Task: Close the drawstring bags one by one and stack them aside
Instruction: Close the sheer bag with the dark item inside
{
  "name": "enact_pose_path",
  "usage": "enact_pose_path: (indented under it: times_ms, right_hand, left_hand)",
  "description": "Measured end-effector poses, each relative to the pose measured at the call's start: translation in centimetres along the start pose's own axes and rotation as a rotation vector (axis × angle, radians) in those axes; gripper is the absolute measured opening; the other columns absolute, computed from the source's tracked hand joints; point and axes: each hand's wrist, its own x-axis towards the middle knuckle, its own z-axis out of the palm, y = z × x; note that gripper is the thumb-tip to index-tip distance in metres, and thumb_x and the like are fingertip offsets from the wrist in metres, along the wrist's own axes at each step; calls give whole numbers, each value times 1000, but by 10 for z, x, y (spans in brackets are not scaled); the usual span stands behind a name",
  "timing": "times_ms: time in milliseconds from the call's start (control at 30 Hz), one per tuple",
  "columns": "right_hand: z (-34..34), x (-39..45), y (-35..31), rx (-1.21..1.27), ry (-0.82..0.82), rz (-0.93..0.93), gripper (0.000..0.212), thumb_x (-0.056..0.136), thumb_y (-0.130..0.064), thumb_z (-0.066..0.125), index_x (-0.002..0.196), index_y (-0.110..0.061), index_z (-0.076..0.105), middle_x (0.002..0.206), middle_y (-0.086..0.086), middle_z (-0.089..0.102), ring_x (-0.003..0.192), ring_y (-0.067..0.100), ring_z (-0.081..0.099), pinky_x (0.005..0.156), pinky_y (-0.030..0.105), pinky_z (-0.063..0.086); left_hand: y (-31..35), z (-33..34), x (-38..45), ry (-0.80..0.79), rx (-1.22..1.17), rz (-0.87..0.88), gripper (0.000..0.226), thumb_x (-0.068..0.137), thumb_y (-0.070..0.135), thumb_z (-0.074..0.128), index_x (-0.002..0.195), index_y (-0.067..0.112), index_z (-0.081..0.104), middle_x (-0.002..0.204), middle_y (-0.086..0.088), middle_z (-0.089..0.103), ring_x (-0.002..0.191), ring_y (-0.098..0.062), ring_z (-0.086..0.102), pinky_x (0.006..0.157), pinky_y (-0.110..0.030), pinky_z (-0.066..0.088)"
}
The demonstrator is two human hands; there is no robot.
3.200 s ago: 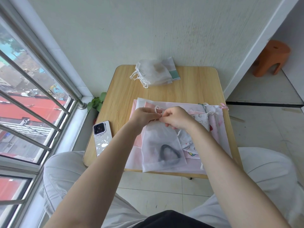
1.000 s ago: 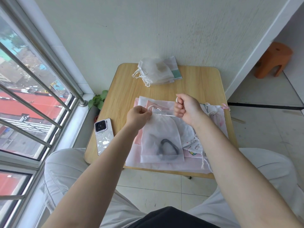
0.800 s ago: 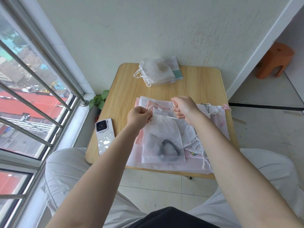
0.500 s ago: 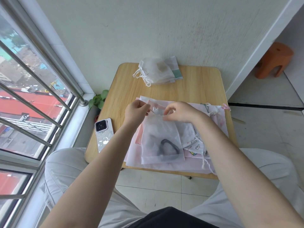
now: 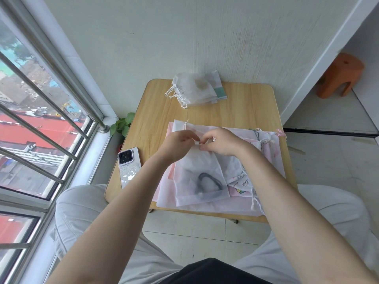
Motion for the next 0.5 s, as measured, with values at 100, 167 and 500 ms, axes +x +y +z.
enact_pose_path:
  times_ms: [100,167,500]
  right_hand:
    - [0,0,1,6,-1,-3,9,88,-29,69,91,-21,72,67,-4,63,69,10,52,62,24,38]
    - [2,1,2,-6,4,7,10,88,-29,68,90,-21,73,67,-4,64,71,9,53,64,25,38]
    - [4,4,7,-43,46,31,8,87,-31,68,81,-25,71,72,-5,64,73,8,54,63,26,38]
  left_hand:
    - [-1,-6,1,30,195,-6,21,93,26,49,89,24,70,75,9,60,67,-12,53,57,-24,37]
    - [-2,-9,4,76,409,23,28,95,36,47,76,21,61,63,4,52,64,-19,50,53,-28,32]
    - [-3,-20,5,-132,469,-70,45,92,48,54,76,12,74,68,1,63,65,-15,55,57,-27,42]
